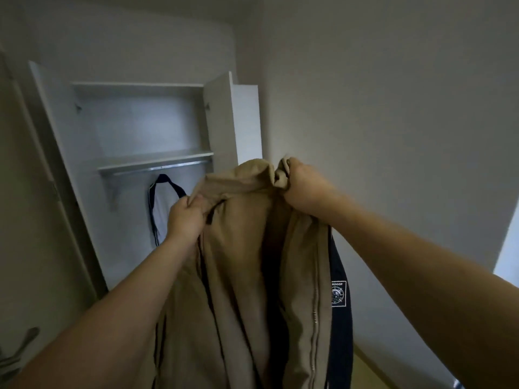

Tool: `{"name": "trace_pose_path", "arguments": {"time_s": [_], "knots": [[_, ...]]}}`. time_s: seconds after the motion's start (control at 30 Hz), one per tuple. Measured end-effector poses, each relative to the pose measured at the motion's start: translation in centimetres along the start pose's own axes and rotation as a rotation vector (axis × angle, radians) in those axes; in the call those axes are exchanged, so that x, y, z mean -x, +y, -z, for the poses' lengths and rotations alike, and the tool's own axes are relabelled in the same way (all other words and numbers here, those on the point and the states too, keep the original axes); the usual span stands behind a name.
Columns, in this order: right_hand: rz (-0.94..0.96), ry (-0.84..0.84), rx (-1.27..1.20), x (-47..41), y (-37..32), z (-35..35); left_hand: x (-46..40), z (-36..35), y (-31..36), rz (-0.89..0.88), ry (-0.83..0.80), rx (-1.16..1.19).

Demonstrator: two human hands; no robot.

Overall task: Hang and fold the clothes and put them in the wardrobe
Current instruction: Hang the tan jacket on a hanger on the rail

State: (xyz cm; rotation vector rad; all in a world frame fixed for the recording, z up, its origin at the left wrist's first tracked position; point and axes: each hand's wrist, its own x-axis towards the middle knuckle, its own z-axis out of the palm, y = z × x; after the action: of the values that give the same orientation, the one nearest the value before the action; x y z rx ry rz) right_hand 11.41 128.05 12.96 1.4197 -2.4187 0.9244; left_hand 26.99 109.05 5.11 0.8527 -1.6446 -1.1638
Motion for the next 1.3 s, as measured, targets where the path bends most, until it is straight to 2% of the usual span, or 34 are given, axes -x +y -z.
{"name": "trace_pose_path", "arguments": {"time_s": [0.1,0.17,0.27,0.47,0.63,0.7,0.9,1.03,1.17,1.3], "knots": [[-0.022,0.021,0.137,-5.7,0.6,-4.9,-7.0,0.3,-0.4,-0.059,0.046,0.032],[-0.093,0.020,0.117,-9.6,0.8,-8.4,-11.4,0.2,-1.1,-0.083,0.038,0.049],[-0.238,0.049,-0.125,-15.8,0.7,-13.9,-18.1,0.2,-2.8,-0.088,0.034,0.050],[-0.470,0.171,-0.665,-29.2,-2.5,-24.5,-32.2,2.7,-8.3,-0.008,-0.124,-0.017],[-0.480,0.270,-0.737,-40.4,-6.1,-31.5,-43.3,5.6,-13.7,0.137,-0.369,-0.124],[-0.454,0.288,-0.755,-44.2,-7.4,-34.5,-47.3,6.6,-16.1,0.176,-0.418,-0.165],[-0.422,0.134,-0.928,-55.6,-10.6,-46.1,-59.0,9.5,-24.0,0.370,-0.466,-0.292],[-0.365,-0.003,-1.036,-62.7,-12.5,-53.9,-66.5,12.3,-28.4,0.533,-0.443,-0.333],[-0.323,-0.166,-1.122,-69.9,-14.3,-59.5,-75.1,15.3,-32.0,0.593,-0.274,-0.432],[-0.221,-0.275,-1.110,-76.3,-16.7,-63.9,-82.7,18.0,-36.5,0.756,-0.104,-0.702]]}}
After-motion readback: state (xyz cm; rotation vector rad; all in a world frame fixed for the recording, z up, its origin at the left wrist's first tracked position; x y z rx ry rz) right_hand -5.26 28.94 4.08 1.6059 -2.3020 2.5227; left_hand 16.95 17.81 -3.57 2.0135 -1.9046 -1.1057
